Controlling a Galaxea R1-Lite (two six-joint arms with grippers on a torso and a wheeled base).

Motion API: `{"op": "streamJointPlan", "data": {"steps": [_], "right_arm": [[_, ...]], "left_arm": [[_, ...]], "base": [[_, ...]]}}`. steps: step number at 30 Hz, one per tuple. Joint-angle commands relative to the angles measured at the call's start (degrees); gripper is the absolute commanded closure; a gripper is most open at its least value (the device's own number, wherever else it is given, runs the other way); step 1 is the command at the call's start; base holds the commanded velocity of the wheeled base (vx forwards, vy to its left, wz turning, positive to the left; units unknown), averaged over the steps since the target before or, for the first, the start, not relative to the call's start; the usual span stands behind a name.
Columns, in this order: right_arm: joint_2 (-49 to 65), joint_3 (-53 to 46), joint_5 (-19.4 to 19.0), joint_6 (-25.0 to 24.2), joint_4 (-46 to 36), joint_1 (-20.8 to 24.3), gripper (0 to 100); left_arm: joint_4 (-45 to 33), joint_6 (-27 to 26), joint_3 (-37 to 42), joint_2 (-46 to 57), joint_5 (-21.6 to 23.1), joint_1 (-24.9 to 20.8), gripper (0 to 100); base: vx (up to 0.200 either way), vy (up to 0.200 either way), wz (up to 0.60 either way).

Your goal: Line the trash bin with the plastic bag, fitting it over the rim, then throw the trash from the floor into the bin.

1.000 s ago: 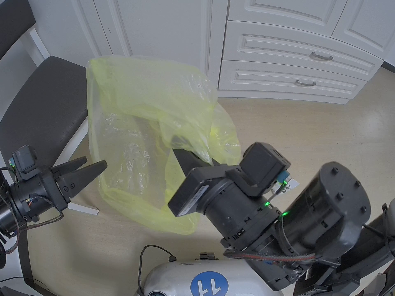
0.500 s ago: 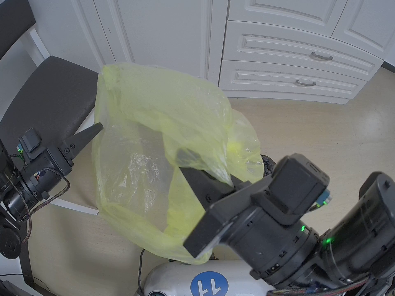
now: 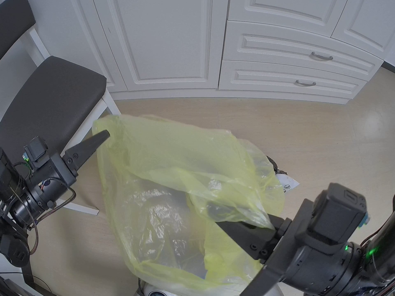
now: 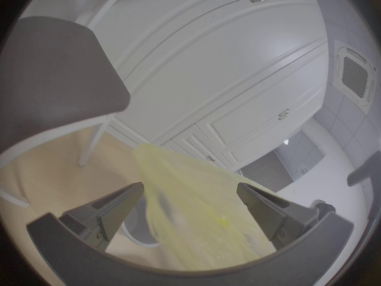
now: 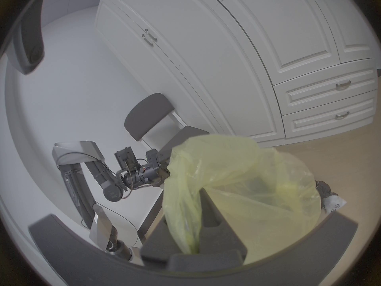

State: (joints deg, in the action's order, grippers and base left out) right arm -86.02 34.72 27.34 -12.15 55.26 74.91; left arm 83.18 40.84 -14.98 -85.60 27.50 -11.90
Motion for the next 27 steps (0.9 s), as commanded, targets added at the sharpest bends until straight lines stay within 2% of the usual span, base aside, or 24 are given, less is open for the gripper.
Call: {"op": "streamJointPlan", "data": {"steps": [1, 2, 9, 10, 11, 12, 14, 18, 23, 25, 27], "right_arm": [[3.0, -1.0, -0.4, 0.0, -0.4, 0.4, 100], [3.2, -0.9, -0.4, 0.0, -0.3, 0.4, 100], [3.9, -0.4, -0.4, 0.1, -0.2, -1.8, 100], [3.9, -0.4, -0.4, 0.1, -0.2, -2.4, 100], [3.9, -0.4, -0.4, 0.1, -0.2, -2.5, 100], [3.8, -0.3, -0.7, 0.1, -0.2, -3.3, 100], [3.8, -0.4, -1.3, 0.1, -0.2, -3.7, 100], [3.7, -0.3, -1.7, 0.0, -0.2, -3.7, 100], [3.8, -0.5, -1.7, 0.0, -0.3, -1.5, 100], [2.9, -1.1, -1.6, -0.5, -0.7, 2.3, 100], [2.1, -1.6, -1.6, -0.5, -0.5, 3.6, 100]], "left_arm": [[2.5, 0.0, 3.9, -1.1, 3.1, -1.2, 0], [3.0, -0.5, 5.1, -1.5, 4.6, -1.0, 0], [3.6, -3.7, 7.2, -2.0, 7.3, 1.4, 0], [4.4, -4.8, 8.4, -2.0, 9.1, 2.1, 0], [4.4, -4.8, 8.4, -2.0, 9.1, 2.1, 0], [4.5, -5.8, 9.9, -1.4, 12.0, 2.8, 0], [4.6, -6.8, 11.4, -1.0, 14.4, 3.2, 0], [4.5, -11.4, 13.5, -1.8, 17.8, 3.1, 0], [4.5, -12.5, 13.0, -5.8, 18.0, 2.5, 0], [4.5, -12.5, 12.5, -7.0, 18.0, 2.5, 0], [4.5, -12.4, 12.3, -6.9, 18.0, 2.7, 0]], "base": [[0.0, 0.0, 0.0], [0.0, 0.0, 0.0], [0.0, 0.0, 0.0], [0.0, 0.0, 0.0], [0.0, 0.0, 0.0], [0.0, 0.0, 0.0], [0.0, 0.0, 0.0], [0.0, 0.0, 0.0], [0.0, 0.0, 0.0], [0.0, 0.0, 0.0], [0.0, 0.0, 0.0]]}}
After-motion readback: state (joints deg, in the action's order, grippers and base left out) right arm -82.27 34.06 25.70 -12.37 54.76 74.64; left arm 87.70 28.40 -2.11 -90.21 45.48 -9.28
